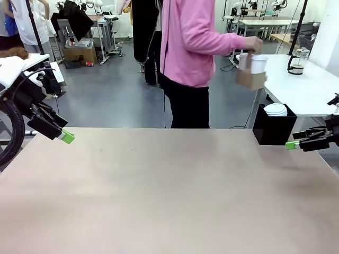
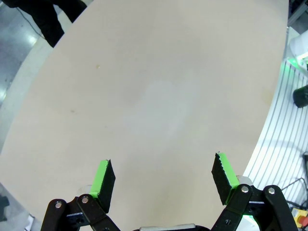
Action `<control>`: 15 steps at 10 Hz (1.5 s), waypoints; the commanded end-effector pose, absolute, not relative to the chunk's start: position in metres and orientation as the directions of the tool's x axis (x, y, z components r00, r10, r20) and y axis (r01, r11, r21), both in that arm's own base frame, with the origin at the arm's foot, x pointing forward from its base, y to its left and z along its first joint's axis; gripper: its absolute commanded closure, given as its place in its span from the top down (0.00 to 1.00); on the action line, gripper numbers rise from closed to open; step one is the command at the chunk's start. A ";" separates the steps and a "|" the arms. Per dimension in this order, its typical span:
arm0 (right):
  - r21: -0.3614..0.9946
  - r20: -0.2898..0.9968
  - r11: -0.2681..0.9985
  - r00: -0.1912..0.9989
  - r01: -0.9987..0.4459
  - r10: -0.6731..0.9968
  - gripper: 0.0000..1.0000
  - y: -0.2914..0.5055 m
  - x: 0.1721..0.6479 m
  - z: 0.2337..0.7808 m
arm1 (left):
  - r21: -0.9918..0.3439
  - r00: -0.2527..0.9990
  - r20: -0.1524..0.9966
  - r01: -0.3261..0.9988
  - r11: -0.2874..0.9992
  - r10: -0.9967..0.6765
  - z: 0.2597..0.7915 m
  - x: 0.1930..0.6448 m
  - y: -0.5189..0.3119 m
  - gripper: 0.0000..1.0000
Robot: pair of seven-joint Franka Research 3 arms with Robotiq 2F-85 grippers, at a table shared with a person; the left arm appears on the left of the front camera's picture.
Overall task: Pour a drink into a cup and package it in a carrier.
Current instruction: Insert the held 600 ml Paper Cup into the Cup Carrier.
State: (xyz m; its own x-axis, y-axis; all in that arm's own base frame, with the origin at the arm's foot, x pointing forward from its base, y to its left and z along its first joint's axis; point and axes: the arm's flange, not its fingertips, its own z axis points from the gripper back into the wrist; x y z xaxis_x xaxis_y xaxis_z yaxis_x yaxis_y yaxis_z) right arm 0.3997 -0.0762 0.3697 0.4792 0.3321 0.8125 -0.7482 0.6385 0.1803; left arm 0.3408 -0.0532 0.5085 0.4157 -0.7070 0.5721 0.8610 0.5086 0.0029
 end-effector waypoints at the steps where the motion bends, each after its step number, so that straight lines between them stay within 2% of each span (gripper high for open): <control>1: 0.172 0.819 0.626 0.464 -0.760 0.337 1.00 -0.077 0.399 0.371 | -0.004 0.414 0.579 0.863 0.505 -0.702 0.509 0.340 -0.053 1.00; 15: 0.172 0.819 0.626 0.464 -0.760 0.337 1.00 -0.077 0.399 0.371 | -0.004 0.414 0.579 0.863 0.505 -0.702 0.509 0.340 -0.053 1.00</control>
State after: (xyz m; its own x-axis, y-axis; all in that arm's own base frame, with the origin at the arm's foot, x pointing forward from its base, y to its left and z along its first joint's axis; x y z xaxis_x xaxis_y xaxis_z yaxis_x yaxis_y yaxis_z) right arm 0.3997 -0.0762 0.3697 0.4792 0.3321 0.8125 -0.7482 0.6385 0.1803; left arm 0.3408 -0.0532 0.5085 0.4158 -0.7070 0.5721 0.8610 0.5086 0.0029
